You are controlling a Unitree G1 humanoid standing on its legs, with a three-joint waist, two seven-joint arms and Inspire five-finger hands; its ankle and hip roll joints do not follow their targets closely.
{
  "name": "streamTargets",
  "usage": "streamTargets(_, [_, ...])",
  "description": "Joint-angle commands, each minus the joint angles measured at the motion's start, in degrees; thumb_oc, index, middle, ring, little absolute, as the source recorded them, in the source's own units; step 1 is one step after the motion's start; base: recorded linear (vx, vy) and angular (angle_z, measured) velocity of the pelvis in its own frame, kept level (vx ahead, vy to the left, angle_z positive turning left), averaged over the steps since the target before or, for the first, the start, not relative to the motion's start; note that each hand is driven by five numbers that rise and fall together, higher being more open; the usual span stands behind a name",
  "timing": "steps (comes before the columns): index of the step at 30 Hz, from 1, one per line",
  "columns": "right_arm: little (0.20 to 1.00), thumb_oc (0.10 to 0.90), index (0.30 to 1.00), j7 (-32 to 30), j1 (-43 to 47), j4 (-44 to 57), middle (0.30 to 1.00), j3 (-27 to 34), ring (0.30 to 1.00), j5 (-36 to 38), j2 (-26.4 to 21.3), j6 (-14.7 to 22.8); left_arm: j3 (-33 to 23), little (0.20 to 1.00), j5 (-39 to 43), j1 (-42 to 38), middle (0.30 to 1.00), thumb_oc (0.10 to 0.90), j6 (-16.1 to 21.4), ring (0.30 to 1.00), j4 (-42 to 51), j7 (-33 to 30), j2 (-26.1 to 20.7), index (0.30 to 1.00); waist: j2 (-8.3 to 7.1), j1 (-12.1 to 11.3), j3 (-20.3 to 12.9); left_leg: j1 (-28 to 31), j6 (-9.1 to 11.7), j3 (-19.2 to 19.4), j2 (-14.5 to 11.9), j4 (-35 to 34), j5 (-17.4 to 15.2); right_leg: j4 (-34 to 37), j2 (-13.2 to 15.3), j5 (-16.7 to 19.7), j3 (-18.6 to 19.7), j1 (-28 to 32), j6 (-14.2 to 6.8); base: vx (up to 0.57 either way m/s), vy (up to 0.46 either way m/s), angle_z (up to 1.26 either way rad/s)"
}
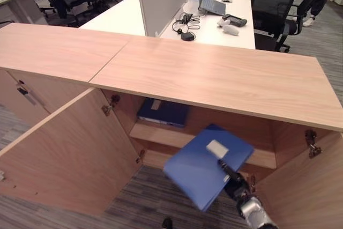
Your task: Put the empty folder in the office cabinet
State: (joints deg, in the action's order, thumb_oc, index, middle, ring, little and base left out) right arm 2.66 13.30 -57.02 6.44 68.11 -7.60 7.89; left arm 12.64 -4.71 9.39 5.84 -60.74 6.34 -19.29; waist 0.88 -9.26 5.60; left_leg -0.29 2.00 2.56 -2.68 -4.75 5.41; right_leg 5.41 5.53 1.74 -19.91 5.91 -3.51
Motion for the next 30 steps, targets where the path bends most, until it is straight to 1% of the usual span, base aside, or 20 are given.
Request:
streamTargets(1, [0.3, 0.4, 0.3, 0.1, 8.9, 3.0, 0.3, 3.6, 0.3, 6.6, -2.5, 6.7, 4.1, 0.9, 2.6, -4.2, 0.9, 0.8, 1.8, 0.9, 0.9, -0.5, -2.2, 0.9, 1.99, -2.4, 1.7, 1.5, 4.4, -2.8, -3.9, -0.2, -5.2, -2.5, 4.9, -5.4, 0.2, 1.6, -6.7, -0.04, -0.011, 0.12])
streamTargets(2, [0.3, 0.4, 0.3, -0.7, 12.3, 2.8, 0.3, 6.4, 0.3, 8.9, -4.2, 8.5, 5.7, 0.9, 2.7, -4.7, 0.9, 0.8, 2.1, 0.9, 2.8, -0.2, -2.8, 0.9, 2.8, -3.0, 2.5, 0.5, 4.5, -3.2, -3.9, -0.1, -4.9, -2.5, 4.8, -5.5, -0.1, 1.0, -6.8, -0.06, -0.01, 0.13])
streamTargets(5, [0.3, 0.4, 0.3, -2.0, 17.7, -0.2, 0.3, 10.1, 0.3, 12.8, -7.5, 10.7, 8.6, 0.9, 1.4, -5.3, 0.9, 0.8, 2.5, 0.9, 4.6, 0.3, -3.8, 0.9, 3.93, -3.9, 3.2, -0.9, 4.6, -3.6, -3.6, 0.2, -4.6, -2.6, 4.9, -5.8, -0.5, 0.1, -6.9, -0.04, 0.001, 0.18])
streamTargets(6, [0.3, 0.4, 0.3, -1.9, 18.1, -0.6, 0.3, 10.3, 0.3, 12.9, -7.9, 10.7, 8.7, 0.9, 1.4, -5.5, 0.9, 0.8, 2.5, 0.9, 4.7, 0.4, -3.8, 0.9, 3.99, -4.1, 3.3, -1.1, 4.6, -3.7, -3.7, 0.2, -4.6, -2.6, 4.9, -5.8, -0.5, -0.1, -6.9, -0.02, 0.006, 0.05])
streamTargets(7, [0.3, 0.4, 0.3, -2.3, 21.6, -2.1, 0.3, 11.7, 0.3, 14.8, -9.9, 11.5, 10.2, 0.9, 0.9, -5.9, 0.9, 0.8, 2.7, 0.9, 5.6, 0.9, -4.4, 0.9, 4.67, -4.7, 3.8, -2.0, 4.7, -3.8, -3.6, 0.5, -4.4, -2.9, 5.1, -5.9, -0.6, -0.9, -6.9, 0.0, 0.0, 0.0])
streamTargets(10, [0.3, 0.4, 0.3, -2.6, 26.9, -3.7, 0.3, 12.9, 0.3, 17.0, -13.2, 12.6, 12.0, 0.9, 0.9, -6.4, 0.9, 0.8, 3.3, 0.9, 7.2, 1.9, -5.8, 0.9, 5.79, -5.5, 5.4, -4.4, 4.8, -3.7, -3.6, 2.1, -4.2, -4.0, 5.7, -6.1, -0.5, -2.6, -7.0, -0.06, -0.005, 0.0])
streamTargets(11, [0.3, 0.4, 0.3, -2.9, 28.9, -4.9, 0.3, 12.6, 0.3, 17.2, -14.6, 12.8, 12.4, 0.9, 1.1, -6.7, 0.9, 0.8, 3.5, 0.9, 7.5, 2.1, -6.2, 0.9, 6.05, -5.8, 5.8, -5.4, 4.9, -3.7, -3.6, 3.1, -4.4, -4.6, 5.9, -6.2, -0.5, -3.4, -7.0, -0.07, -0.003, 0.01])
streamTargets(12, [0.3, 0.4, 0.3, -2.9, 29.4, -5.3, 0.3, 12.6, 0.3, 17.3, -14.9, 12.8, 12.4, 0.9, 1.2, -6.9, 0.9, 0.8, 3.5, 0.9, 7.6, 2.2, -6.2, 0.9, 6.12, -5.9, 5.9, -5.8, 4.9, -3.7, -3.6, 3.4, -4.5, -4.8, 5.9, -6.2, -0.5, -3.8, -7.0, -0.1, 0.004, 0.02])
streamTargets(13, [0.3, 0.4, 0.3, -3.4, 33.5, -6.8, 0.3, 11.9, 0.3, 17.5, -17.6, 12.9, 13.4, 0.9, 1.8, -7.7, 0.9, 0.8, 3.7, 0.9, 8.2, 2.2, -7.1, 0.9, 6.86, -6.2, 7.1, -8.4, 5.1, -3.7, -3.6, 5.8, -4.8, -6.7, 6.6, -6.4, -0.3, -6.3, -7.0, -0.09, 0.008, 0.03])
streamTargets(17, [0.3, 0.4, 0.3, -4.5, 41.3, -9.8, 0.3, 11.1, 0.3, 18.8, -22.5, 13.2, 14.4, 0.9, 3.5, -8.5, 0.9, 0.8, 4.4, 0.9, 10.3, 2.0, -9.4, 0.9, 7.91, -7.3, 8.5, -13.6, 5.5, -3.6, -3.7, 10.3, -5.6, -11.0, 7.8, -7.0, 0.3, -11.8, -6.9, -0.09, -0.006, -0.01])
streamTargets(19, [0.3, 0.4, 0.3, -4.8, 44.7, -10.9, 0.3, 10.1, 0.3, 19.2, -24.9, 13.1, 14.3, 0.9, 5.7, -8.1, 0.9, 0.8, 4.8, 0.9, 11.9, 2.5, -10.2, 0.9, 8.32, -8.1, 8.6, -15.7, 5.8, -3.7, -4.0, 12.2, -6.8, -14.2, 8.5, -8.4, 0.8, -14.9, -6.9, -0.01, -0.01, -0.05])
streamTargets(22, [0.3, 0.4, 0.3, -5.1, 48.2, -11.7, 0.3, 9.0, 0.3, 19.7, -26.8, 13.0, 13.4, 0.9, 10.0, -8.1, 0.9, 0.8, 5.5, 0.9, 13.7, 2.8, -11.6, 0.9, 8.59, -8.6, 8.6, -19.2, 6.0, -3.5, -3.8, 14.4, -7.3, -17.5, 8.9, -9.5, 1.4, -19.1, -7.2, -0.01, -0.003, -0.01])
streamTargets(26, [0.3, 0.4, 0.3, -5.7, 53.3, -12.5, 0.3, 6.9, 0.3, 19.8, -30.3, 13.5, 11.0, 0.9, 17.7, -8.5, 0.9, 0.8, 6.4, 0.9, 16.9, 2.9, -13.4, 0.9, 9.08, -9.4, 8.5, -24.7, 6.3, -4.0, -3.3, 18.5, -8.4, -23.7, 10.0, -11.0, 1.7, -25.9, -7.1, -0.02, -0.005, 0.03])
streamTargets(27, [0.3, 0.4, 0.3, -5.8, 54.3, -12.2, 0.3, 6.7, 0.3, 19.9, -30.3, 13.9, 11.1, 0.9, 18.1, -9.5, 0.9, 0.8, 6.2, 0.9, 17.0, 2.2, -13.4, 0.9, 9.09, -9.4, 8.6, -25.8, 6.3, -4.1, -3.4, 19.5, -8.7, -24.8, 10.2, -11.3, 1.7, -27.2, -7.1, -0.02, -0.004, 0.11])
streamTargets(29, [0.3, 0.4, 0.3, -6.0, 56.7, -11.3, 0.3, 5.3, 0.3, 20.2, -31.5, 14.5, 11.0, 0.9, 20.0, -10.7, 0.9, 0.8, 6.8, 0.9, 19.2, 1.9, -14.0, 0.9, 8.91, -9.4, 8.4, -29.5, 6.4, -4.2, -3.5, 22.5, -9.6, -27.9, 10.8, -11.9, 2.1, -31.3, -7.0, 0.02, -0.004, 0.14])
streamTargets(30, [0.3, 0.4, 0.3, -6.1, 57.8, -11.1, 0.3, 4.6, 0.3, 20.4, -32.1, 14.7, 10.7, 0.9, 21.3, -10.8, 0.9, 0.8, 7.0, 0.9, 20.6, 1.9, -14.4, 0.9, 8.79, -9.4, 8.0, -30.8, 6.4, -4.5, -3.5, 23.7, -11.1, -29.3, 10.9, -13.2, 2.8, -32.9, -7.3, 0.04, -0.008, 0.11])
